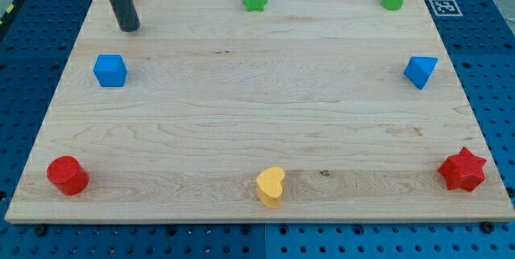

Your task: Nudge the yellow hexagon slightly down

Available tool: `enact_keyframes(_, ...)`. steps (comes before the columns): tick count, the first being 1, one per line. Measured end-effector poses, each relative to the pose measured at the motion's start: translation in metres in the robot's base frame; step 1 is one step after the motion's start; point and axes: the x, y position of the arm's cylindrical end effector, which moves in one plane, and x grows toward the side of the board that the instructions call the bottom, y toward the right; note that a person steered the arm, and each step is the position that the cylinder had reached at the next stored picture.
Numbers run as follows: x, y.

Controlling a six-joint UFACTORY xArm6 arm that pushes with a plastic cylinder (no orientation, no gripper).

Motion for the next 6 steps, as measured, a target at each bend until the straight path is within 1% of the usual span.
enact_keyframes(1, -0.024, -0.008)
enact_keyframes(3, -0.025, -0.019)
enact_keyframes(4, -0.029, -0.054)
enact_keyframes(5, -0.080, -0.067)
enact_keyframes(6, -0.103, -0.065)
